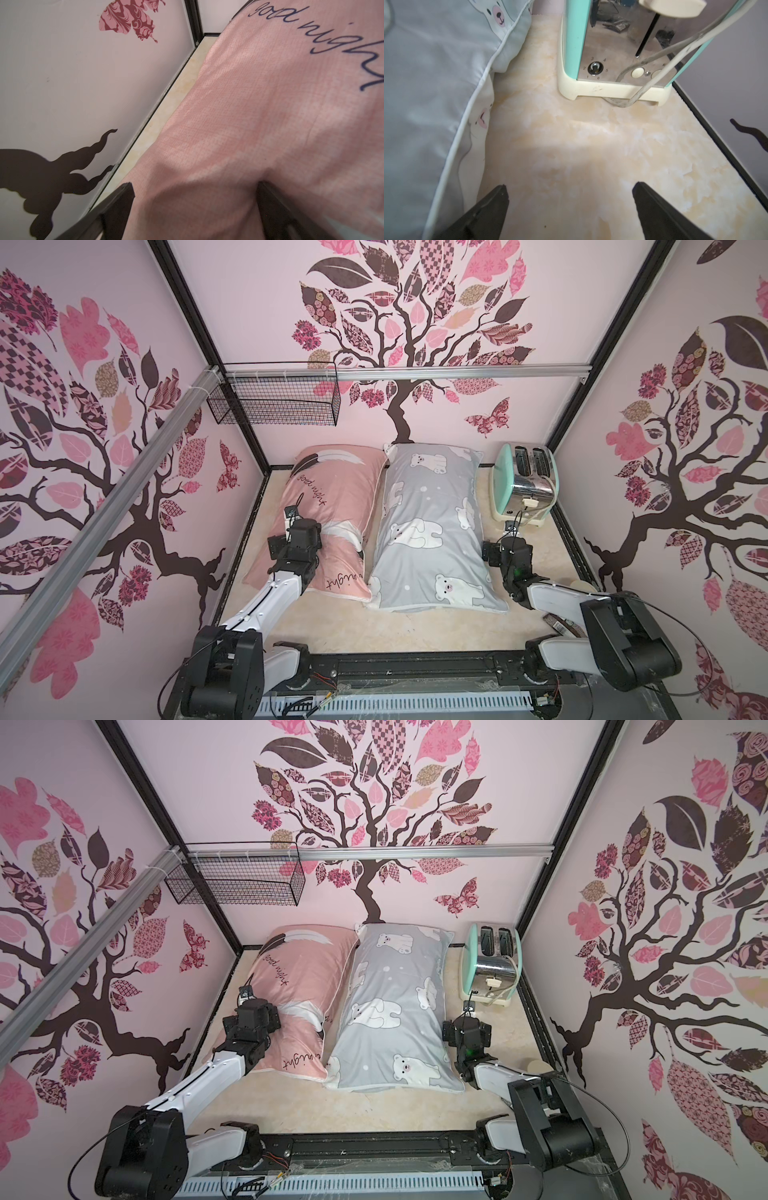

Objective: Zip up pillowcases
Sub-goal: Reset both arms

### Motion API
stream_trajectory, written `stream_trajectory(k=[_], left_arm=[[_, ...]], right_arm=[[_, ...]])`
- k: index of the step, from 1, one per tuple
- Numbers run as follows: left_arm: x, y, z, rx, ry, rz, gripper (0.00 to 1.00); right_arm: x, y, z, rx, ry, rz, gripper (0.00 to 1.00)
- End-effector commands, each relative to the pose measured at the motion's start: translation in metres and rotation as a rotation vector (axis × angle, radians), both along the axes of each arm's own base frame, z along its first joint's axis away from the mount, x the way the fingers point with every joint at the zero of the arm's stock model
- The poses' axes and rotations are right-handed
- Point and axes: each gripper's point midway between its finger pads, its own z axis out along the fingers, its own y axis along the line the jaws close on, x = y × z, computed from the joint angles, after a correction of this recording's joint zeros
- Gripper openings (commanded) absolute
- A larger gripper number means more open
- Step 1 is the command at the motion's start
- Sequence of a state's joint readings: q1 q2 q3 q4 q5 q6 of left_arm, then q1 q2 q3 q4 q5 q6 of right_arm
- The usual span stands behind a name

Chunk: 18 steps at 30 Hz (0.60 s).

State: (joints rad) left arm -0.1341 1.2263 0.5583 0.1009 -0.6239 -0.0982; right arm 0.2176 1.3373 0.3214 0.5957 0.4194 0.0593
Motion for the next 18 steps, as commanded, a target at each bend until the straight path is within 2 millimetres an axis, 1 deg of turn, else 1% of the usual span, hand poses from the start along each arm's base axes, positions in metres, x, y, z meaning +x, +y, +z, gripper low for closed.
stream_trajectory(k=[1,2,4,6,9,10,11,12,13,15,17,18], left_arm=[[0.021,-0.005,0.000,0.018,-0.111,-0.065,0.98],[0.025,-0.007,-0.003,0.011,-0.127,-0.085,0.98],[0.032,-0.010,-0.009,0.005,-0.158,-0.114,0.98],[0.040,-0.013,-0.017,-0.013,-0.157,-0.141,0.98],[0.050,-0.021,-0.021,-0.059,-0.151,-0.187,0.98],[0.053,-0.023,-0.023,-0.076,-0.183,-0.210,0.98],[0.054,-0.021,-0.029,-0.081,-0.183,-0.202,0.98],[0.056,-0.019,-0.028,-0.088,-0.208,-0.209,0.98],[0.054,-0.017,-0.030,-0.109,-0.190,-0.203,0.98],[0.050,-0.013,-0.033,-0.149,-0.224,-0.213,0.98],[0.046,-0.013,-0.040,-0.159,-0.245,-0.234,0.98],[0.046,-0.013,-0.039,-0.158,-0.249,-0.235,0.98]], right_arm=[[0.019,-0.009,0.042,-0.002,-0.205,-0.030,0.99],[0.019,-0.011,0.043,0.010,-0.221,-0.030,0.99],[0.019,-0.022,0.052,0.073,-0.294,-0.034,0.99],[0.019,-0.031,0.054,0.099,-0.324,-0.039,0.99],[0.025,-0.026,0.044,0.116,-0.322,-0.008,0.99],[0.026,-0.027,0.038,0.119,-0.320,-0.013,0.99],[0.026,-0.028,0.031,0.117,-0.318,-0.022,0.99],[0.026,-0.029,0.035,0.115,-0.359,-0.022,0.99],[0.026,-0.029,0.039,0.115,-0.373,-0.019,0.99],[0.030,-0.028,0.031,0.122,-0.301,-0.020,0.99],[0.031,-0.028,0.032,0.120,-0.314,-0.022,0.99],[0.030,-0.029,0.032,0.120,-0.316,-0.023,0.99]])
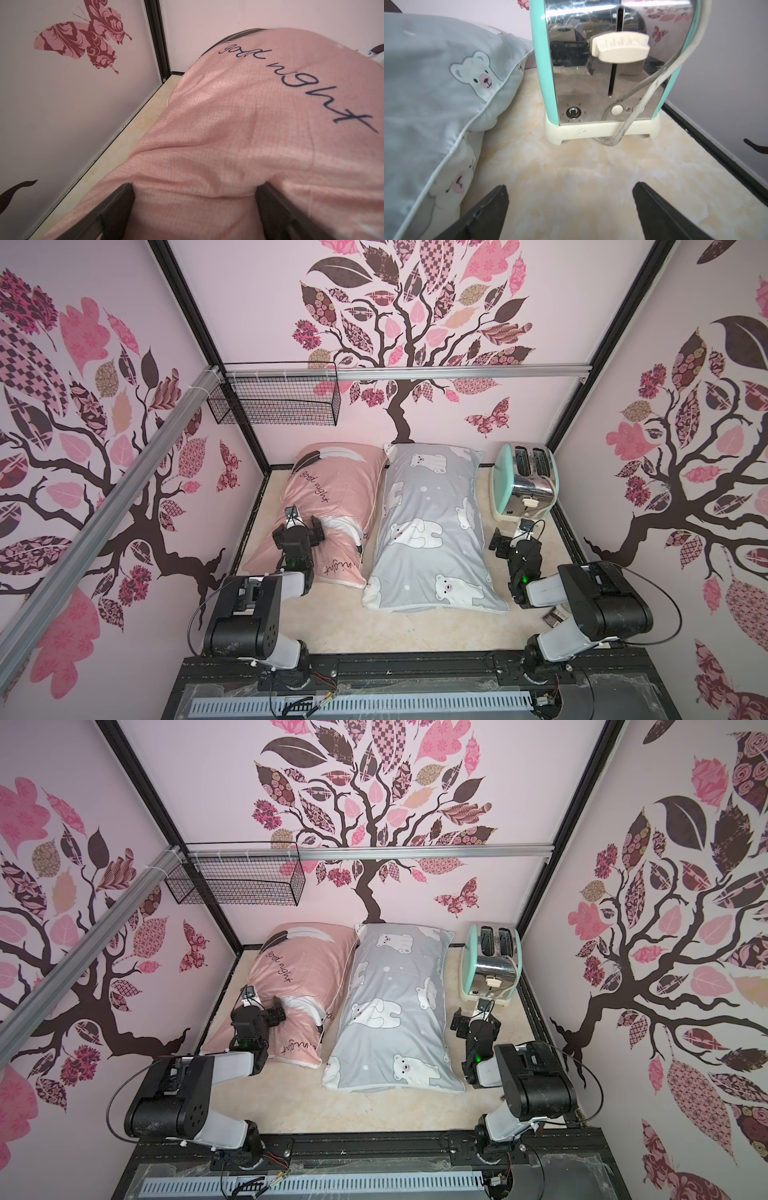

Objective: Zip up pillowcases
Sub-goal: Reset both arms

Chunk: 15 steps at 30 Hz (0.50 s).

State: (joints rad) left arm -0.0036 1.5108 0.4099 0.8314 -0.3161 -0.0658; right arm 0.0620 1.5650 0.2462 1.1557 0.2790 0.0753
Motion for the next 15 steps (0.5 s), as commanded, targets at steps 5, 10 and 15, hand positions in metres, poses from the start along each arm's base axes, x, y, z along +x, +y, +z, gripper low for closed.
stream_trajectory(k=[5,10,15], left_arm=[[-0.0013,-0.0120,-0.0202,-0.028,0.034,-0.079,0.98],[-0.0009,-0.0117,-0.0196,-0.026,0.032,-0.079,0.98],[-0.0007,-0.0122,-0.0189,-0.027,0.029,-0.079,0.98]], right_arm=[[0.0067,-0.0019,0.0158,0.014,-0.048,-0.015,0.99],[0.0069,-0.0012,0.0159,0.015,-0.048,-0.012,0.99],[0.0071,-0.0013,0.0159,0.014,-0.047,-0.012,1.00]])
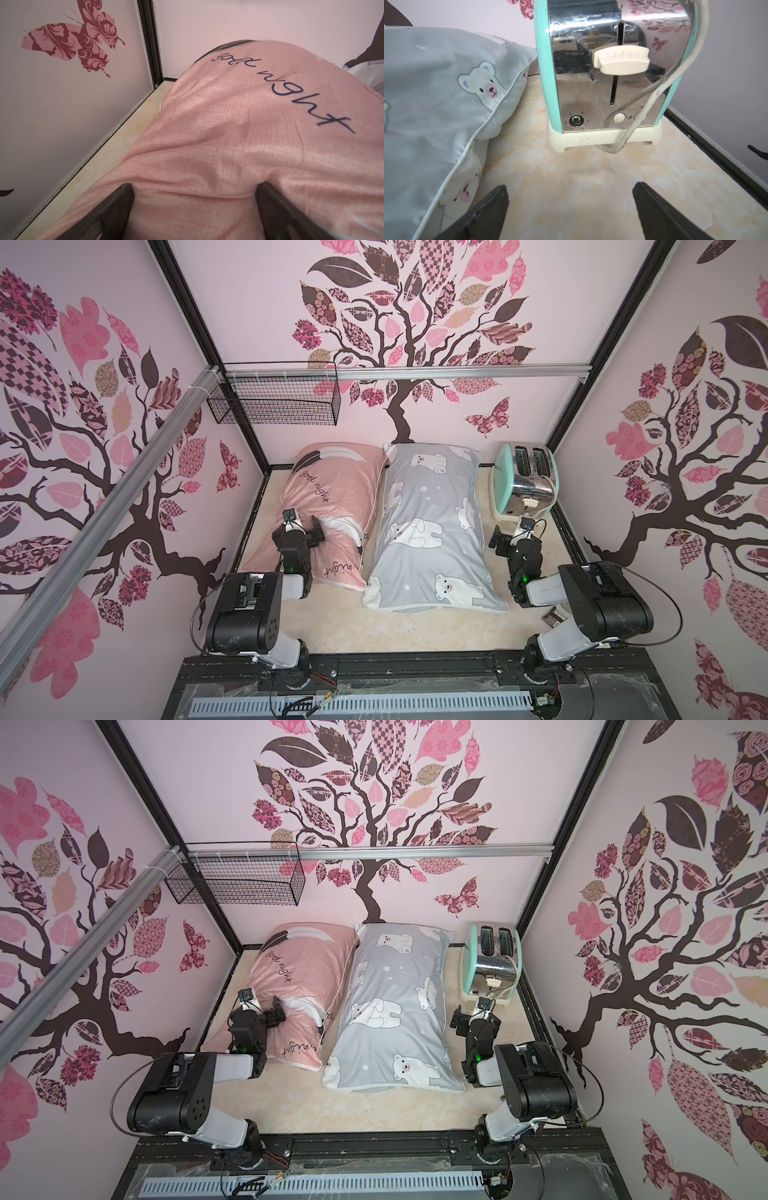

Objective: Zip up pillowcases
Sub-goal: Reset both arms

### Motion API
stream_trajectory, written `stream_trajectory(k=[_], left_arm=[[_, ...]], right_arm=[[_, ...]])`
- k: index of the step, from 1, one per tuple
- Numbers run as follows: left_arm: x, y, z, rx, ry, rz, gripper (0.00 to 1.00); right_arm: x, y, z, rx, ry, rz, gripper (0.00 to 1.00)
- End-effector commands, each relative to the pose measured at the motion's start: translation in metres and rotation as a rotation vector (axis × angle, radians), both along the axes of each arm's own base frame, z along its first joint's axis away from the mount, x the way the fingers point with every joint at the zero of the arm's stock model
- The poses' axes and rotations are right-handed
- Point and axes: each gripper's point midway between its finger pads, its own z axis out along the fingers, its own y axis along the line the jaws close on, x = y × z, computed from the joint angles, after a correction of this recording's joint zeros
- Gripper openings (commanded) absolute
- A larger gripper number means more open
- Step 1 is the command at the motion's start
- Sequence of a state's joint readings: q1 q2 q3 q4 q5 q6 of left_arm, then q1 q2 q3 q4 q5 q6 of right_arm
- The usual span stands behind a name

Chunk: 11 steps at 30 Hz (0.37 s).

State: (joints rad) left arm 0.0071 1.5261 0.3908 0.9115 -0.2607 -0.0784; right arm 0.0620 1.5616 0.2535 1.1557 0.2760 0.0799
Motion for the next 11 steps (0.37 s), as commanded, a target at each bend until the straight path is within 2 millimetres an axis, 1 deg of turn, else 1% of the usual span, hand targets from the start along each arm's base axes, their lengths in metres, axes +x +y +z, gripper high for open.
stream_trajectory(k=[1,5,11], left_arm=[[-0.0035,-0.0073,-0.0246,0.002,0.082,-0.040,0.98],[-0.0036,-0.0069,-0.0247,0.002,0.082,-0.039,0.98],[-0.0031,-0.0067,-0.0238,0.002,0.079,-0.038,0.98]], right_arm=[[0.0050,-0.0021,0.0125,0.009,-0.036,-0.014,1.00],[0.0084,0.0006,0.0106,-0.011,-0.020,-0.020,0.99],[0.0051,-0.0008,0.0123,-0.007,-0.033,-0.026,0.99]])
